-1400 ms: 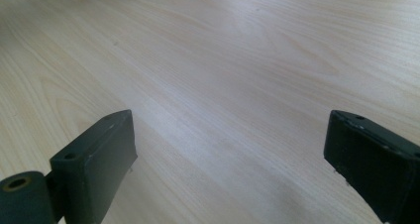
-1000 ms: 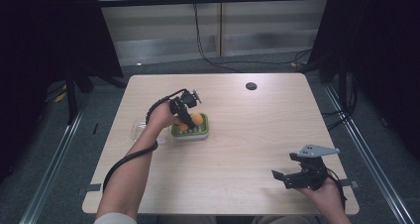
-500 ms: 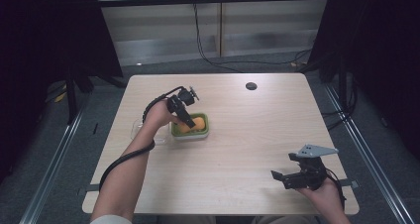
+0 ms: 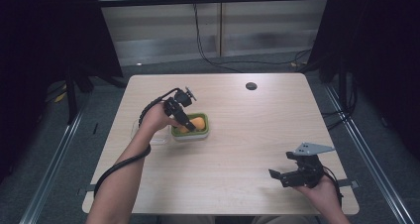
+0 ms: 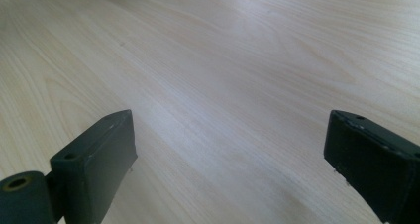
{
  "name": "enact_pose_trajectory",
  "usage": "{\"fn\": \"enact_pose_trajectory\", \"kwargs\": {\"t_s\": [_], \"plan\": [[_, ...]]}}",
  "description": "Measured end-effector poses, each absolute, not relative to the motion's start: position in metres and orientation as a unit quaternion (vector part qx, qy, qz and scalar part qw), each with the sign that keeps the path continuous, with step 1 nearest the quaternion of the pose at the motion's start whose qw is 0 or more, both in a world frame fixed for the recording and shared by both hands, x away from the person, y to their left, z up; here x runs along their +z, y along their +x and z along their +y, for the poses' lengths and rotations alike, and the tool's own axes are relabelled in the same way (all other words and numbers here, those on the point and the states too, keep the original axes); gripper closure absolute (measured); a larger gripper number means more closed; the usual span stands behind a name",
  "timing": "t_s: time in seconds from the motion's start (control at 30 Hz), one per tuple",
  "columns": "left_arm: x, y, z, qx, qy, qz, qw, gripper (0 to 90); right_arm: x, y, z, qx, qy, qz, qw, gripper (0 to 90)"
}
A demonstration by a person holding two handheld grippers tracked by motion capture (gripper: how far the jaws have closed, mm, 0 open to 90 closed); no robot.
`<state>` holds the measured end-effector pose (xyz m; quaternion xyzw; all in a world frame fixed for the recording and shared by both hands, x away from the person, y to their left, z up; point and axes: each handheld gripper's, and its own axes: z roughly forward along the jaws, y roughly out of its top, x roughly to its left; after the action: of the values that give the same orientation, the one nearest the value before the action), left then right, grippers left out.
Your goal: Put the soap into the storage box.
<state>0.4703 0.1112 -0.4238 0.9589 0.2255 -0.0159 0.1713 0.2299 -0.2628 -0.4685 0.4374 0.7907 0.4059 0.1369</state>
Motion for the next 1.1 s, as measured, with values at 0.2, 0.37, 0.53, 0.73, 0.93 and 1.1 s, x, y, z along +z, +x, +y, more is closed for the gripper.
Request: {"fn": "enact_pose_trajectory", "kwargs": {"t_s": [0.2,0.37,0.53,0.73,0.93,1.1], "plan": [[-0.417,0.462,0.112,-0.007,0.961,0.214,0.173,19.8,-0.469,0.230,-0.259,0.405,0.434,0.793,0.135,5.7],[-0.417,0.455,0.112,-0.011,0.960,0.217,0.179,15.3,-0.470,0.229,-0.259,0.405,0.435,0.793,0.132,5.8],[-0.416,0.445,0.109,-0.018,0.954,0.223,0.198,13.0,-0.468,0.228,-0.261,0.406,0.435,0.792,0.135,5.8],[-0.418,0.437,0.107,-0.013,0.957,0.209,0.199,12.8,-0.468,0.228,-0.260,0.405,0.433,0.794,0.135,5.7],[-0.425,0.430,0.109,-0.028,0.956,0.217,0.196,12.0,-0.469,0.228,-0.260,0.405,0.434,0.793,0.136,5.7],[-0.430,0.425,0.111,-0.024,0.952,0.223,0.207,12.0,-0.469,0.228,-0.260,0.404,0.436,0.793,0.136,5.8]]}}
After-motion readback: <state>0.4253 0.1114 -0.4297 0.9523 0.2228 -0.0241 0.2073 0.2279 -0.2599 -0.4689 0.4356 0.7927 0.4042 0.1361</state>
